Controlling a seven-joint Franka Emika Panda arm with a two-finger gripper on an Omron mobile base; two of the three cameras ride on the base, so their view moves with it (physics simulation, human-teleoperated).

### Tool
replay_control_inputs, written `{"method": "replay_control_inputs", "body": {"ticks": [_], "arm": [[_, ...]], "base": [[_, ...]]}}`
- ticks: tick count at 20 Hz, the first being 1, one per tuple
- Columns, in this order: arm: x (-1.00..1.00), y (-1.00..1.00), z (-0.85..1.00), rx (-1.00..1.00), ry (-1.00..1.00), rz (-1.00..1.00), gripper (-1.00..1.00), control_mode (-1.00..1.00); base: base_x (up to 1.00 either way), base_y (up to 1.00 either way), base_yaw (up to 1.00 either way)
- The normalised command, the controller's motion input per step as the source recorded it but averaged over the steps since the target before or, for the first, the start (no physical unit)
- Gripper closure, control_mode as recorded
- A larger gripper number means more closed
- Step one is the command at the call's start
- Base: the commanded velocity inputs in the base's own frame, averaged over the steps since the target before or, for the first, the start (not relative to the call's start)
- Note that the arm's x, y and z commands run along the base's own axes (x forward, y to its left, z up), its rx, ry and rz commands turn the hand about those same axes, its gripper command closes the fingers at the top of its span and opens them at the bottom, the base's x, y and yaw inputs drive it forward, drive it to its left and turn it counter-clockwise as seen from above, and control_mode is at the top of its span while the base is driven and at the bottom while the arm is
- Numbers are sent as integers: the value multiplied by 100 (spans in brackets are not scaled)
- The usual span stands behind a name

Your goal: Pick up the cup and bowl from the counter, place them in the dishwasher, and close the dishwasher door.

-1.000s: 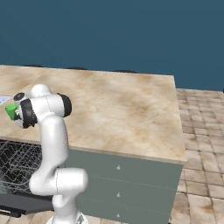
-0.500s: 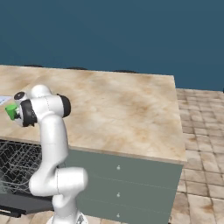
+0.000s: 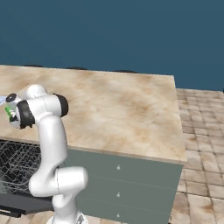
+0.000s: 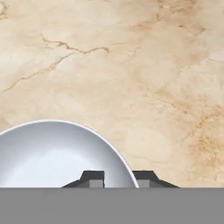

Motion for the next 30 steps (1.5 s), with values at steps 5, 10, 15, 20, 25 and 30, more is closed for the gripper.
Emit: {"method": "replay_control_inputs", "body": {"ticks": [5, 10, 15, 20, 25, 30], "arm": [[-63, 12, 0, -1, -18, 0, 100, -100], [-62, 4, 0, 0, -17, 0, 100, -100], [-48, 0, 0, 0, -15, 0, 100, -100], [-38, 0, 0, 2, -11, 0, 100, -100], [-45, 0, 12, 6, -13, 0, 100, -100], [-44, 0, 12, 8, -12, 0, 100, -100]], "base": [[0, 0, 0], [0, 0, 0], [0, 0, 0], [0, 0, 0], [0, 0, 0], [0, 0, 0]]}}
